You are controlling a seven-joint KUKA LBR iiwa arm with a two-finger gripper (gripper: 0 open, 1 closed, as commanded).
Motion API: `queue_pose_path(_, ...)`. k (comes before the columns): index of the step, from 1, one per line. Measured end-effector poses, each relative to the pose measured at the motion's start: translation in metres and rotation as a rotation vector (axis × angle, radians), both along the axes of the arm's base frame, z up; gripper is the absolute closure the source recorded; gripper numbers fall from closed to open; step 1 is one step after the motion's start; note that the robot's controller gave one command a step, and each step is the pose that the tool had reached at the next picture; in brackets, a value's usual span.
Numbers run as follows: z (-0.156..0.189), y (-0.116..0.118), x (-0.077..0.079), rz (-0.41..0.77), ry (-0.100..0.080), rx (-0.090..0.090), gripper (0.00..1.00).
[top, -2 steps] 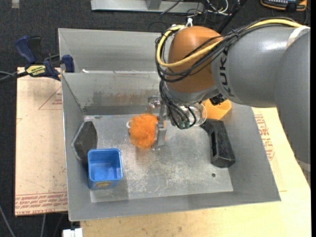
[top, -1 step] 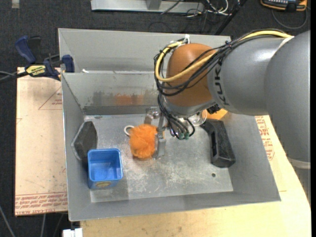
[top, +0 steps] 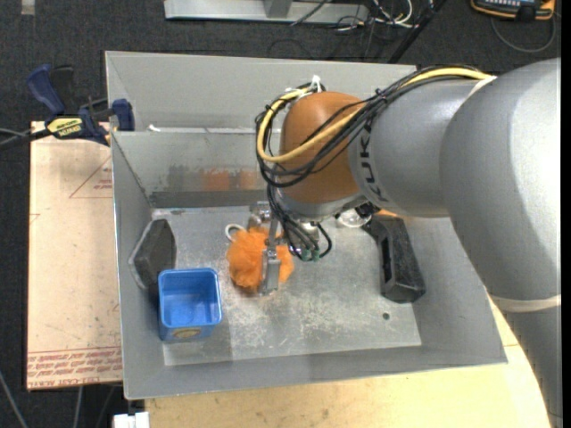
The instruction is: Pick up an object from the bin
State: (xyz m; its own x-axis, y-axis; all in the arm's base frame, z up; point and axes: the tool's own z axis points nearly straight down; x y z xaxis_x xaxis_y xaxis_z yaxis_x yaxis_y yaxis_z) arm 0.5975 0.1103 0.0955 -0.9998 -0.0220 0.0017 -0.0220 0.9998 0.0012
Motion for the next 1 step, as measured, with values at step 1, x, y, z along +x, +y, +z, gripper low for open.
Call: queue_pose_path(1,-0.0234,-0.0396,0.0364,0.223,-0.013,0.003,1.00)
